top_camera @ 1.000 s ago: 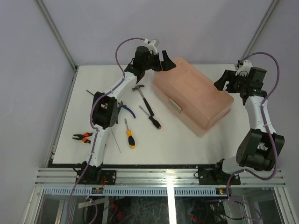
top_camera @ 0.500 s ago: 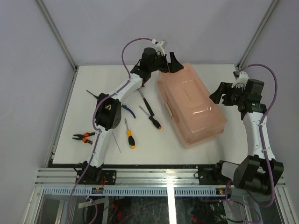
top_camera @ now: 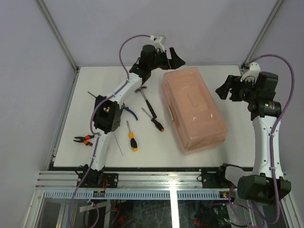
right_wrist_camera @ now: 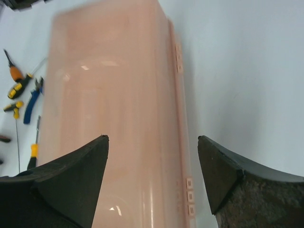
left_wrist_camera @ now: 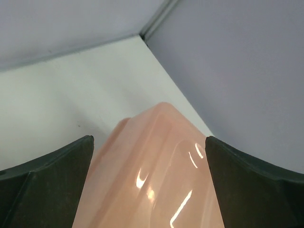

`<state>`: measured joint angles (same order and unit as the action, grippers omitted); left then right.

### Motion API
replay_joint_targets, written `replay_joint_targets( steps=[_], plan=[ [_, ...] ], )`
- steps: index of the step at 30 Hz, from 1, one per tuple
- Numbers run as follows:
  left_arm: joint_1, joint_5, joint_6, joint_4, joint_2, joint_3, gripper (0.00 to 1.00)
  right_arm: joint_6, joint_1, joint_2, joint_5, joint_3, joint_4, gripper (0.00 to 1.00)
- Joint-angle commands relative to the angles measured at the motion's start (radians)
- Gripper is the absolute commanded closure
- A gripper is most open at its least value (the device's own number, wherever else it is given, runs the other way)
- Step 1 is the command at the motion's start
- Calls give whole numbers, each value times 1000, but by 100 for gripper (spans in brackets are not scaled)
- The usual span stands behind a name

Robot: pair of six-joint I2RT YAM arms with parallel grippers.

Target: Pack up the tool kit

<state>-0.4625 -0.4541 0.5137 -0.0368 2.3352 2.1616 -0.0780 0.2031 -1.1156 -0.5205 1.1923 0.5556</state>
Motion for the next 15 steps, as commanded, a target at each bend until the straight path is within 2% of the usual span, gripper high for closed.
replay_joint_targets(
  steps=[1,7,11,15],
  plan=[
    [116,62,78,-85,-204,-37,0,-4,-52,-4,43,180,34,19],
    [242,49,169,-65,-423,-270,0,-8,-260,-78,229,227,92,27],
    [263,5,200,-35,-633,-588,0,-30,-433,-131,412,228,114,29],
    [260,-33,256,-72,-821,-915,0,-36,-537,-192,529,238,132,29]
  ],
)
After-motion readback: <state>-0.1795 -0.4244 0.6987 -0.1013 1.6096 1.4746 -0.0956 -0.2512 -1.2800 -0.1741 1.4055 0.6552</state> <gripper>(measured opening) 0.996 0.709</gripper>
